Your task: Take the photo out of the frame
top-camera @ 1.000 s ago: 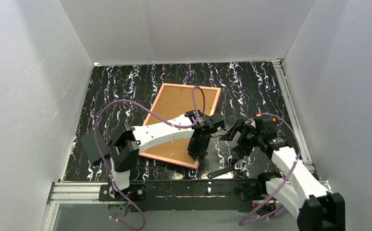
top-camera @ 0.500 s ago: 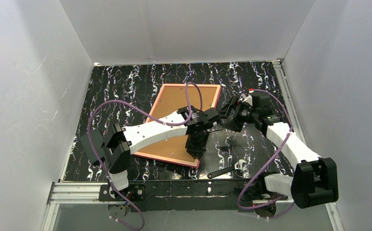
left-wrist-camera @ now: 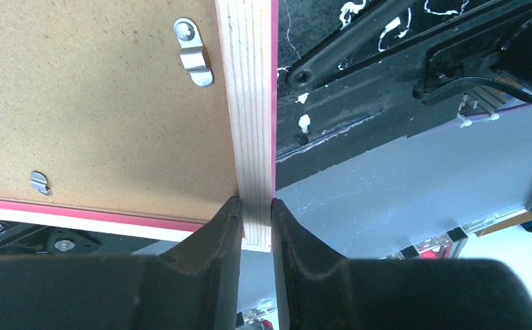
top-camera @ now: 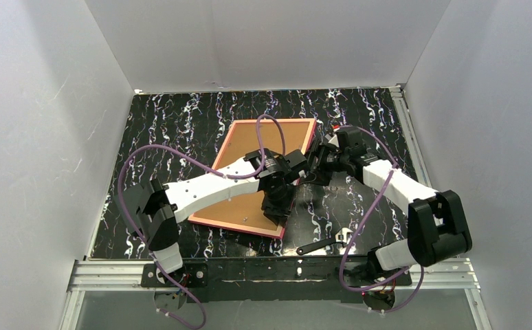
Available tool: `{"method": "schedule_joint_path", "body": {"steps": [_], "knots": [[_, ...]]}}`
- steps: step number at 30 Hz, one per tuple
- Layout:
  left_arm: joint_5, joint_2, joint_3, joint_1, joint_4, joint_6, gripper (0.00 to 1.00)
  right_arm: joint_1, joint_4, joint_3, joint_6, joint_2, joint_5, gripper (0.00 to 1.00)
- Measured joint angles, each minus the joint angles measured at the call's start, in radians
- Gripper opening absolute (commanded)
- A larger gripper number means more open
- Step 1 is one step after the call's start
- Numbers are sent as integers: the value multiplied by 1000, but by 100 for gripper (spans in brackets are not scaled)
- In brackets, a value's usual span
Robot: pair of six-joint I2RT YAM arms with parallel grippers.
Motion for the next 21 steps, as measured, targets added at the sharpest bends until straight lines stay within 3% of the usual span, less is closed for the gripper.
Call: {"method": "schedule_joint_path", "body": {"steps": [5,10,12,16,19,21], "knots": [[10,-8,0,0,0,1,0,73,6,54,-1,51,34,64],[14,-11,-2,1,0,9,1,104,11,70,20,66,60,45],[19,-18,-10,7,2,11,15,105,4,70,30,66,68,31],[43,-59,-31,31,14,25,55,101,2,79,99,66,49,4],[75,-125,-60,60,32,48,72,103,-8,95,97,65,50,1],[92,-184,-77,93,42,63,78,104,-35,106,93,61,57,1]]}}
